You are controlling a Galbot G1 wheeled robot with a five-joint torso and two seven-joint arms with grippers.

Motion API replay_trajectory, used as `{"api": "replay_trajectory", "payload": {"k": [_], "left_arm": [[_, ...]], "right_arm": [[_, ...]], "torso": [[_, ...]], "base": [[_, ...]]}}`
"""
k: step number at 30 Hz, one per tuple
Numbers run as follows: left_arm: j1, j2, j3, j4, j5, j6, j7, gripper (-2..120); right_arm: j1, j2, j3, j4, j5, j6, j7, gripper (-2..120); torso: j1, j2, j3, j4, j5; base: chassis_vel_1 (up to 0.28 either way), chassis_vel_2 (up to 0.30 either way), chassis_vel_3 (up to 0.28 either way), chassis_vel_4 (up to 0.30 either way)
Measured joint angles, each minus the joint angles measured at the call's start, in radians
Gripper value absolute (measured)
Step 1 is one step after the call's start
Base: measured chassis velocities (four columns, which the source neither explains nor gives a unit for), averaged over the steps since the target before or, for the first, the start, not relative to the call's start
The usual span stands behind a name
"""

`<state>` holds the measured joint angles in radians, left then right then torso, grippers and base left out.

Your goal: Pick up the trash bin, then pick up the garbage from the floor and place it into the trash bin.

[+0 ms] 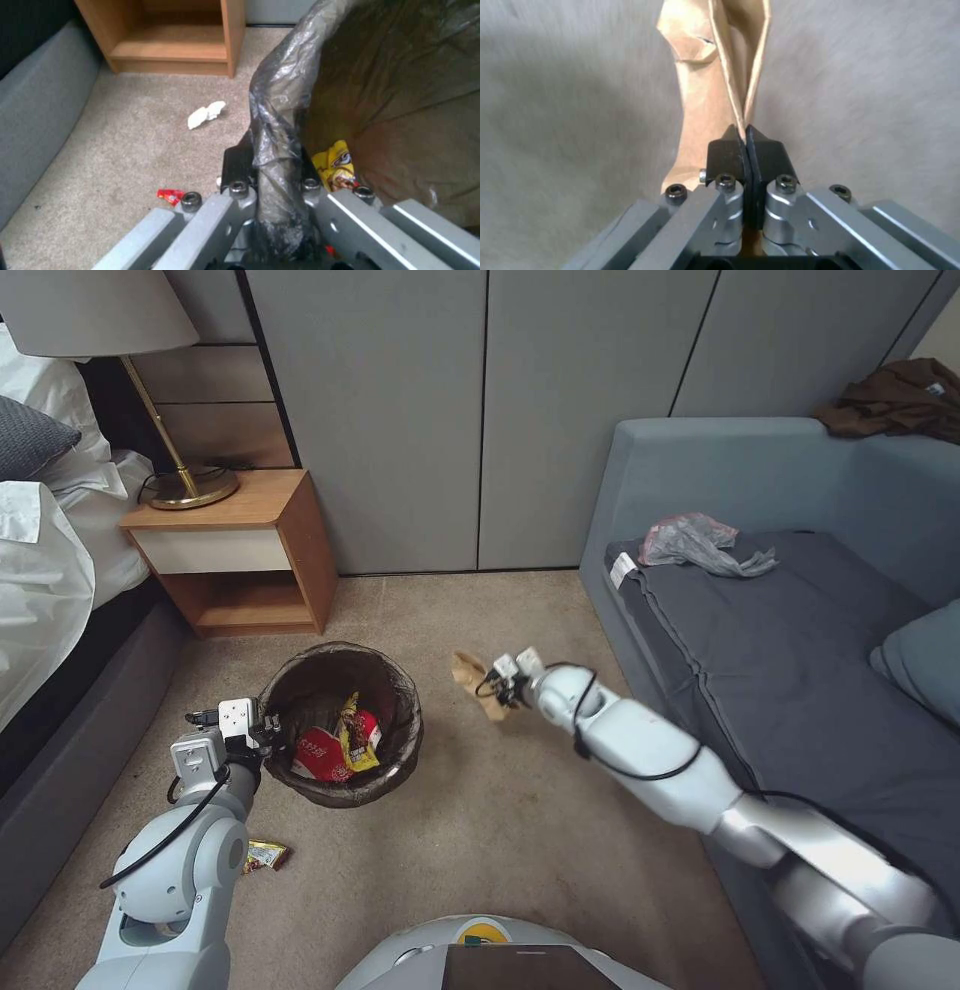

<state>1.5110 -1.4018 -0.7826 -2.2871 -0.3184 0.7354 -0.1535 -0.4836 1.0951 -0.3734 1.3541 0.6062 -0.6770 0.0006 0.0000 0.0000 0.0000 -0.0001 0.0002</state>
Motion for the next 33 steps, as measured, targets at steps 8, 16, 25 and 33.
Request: {"api": "replay_trajectory", "payload": {"k": [8, 16, 25, 33], "left_arm": [[0.000, -0.001, 0.005, -0.001, 0.009, 0.000, 0.008, 0], [0.001, -0.015, 0.017, 0.001, 0.036, 0.000, 0.022, 0], [-0.012, -0.032, 0.020, 0.010, 0.045, 0.000, 0.030, 0], [-0.014, -0.034, 0.008, 0.011, 0.042, 0.000, 0.031, 0]], "right_arm": [[0.092, -0.130, 0.083, 0.367, 0.291, -0.063, 0.141, 0], [0.319, -0.154, 0.108, 0.651, 0.662, -0.063, 0.249, 0], [0.530, 0.046, -0.149, 0.722, 0.922, -0.060, 0.398, 0], [0.436, 0.107, -0.251, 0.608, 0.806, -0.060, 0.378, 0]], "torso": [[0.000, 0.000, 0.000, 0.0004, -0.0001], [0.000, 0.000, 0.000, -0.0002, -0.0002], [0.000, 0.000, 0.000, 0.0005, -0.0008], [0.000, 0.000, 0.000, 0.0000, -0.0004]], "base": [[0.000, 0.000, 0.000, 0.000], [0.000, 0.000, 0.000, 0.000], [0.000, 0.000, 0.000, 0.000], [0.000, 0.000, 0.000, 0.000]]}}
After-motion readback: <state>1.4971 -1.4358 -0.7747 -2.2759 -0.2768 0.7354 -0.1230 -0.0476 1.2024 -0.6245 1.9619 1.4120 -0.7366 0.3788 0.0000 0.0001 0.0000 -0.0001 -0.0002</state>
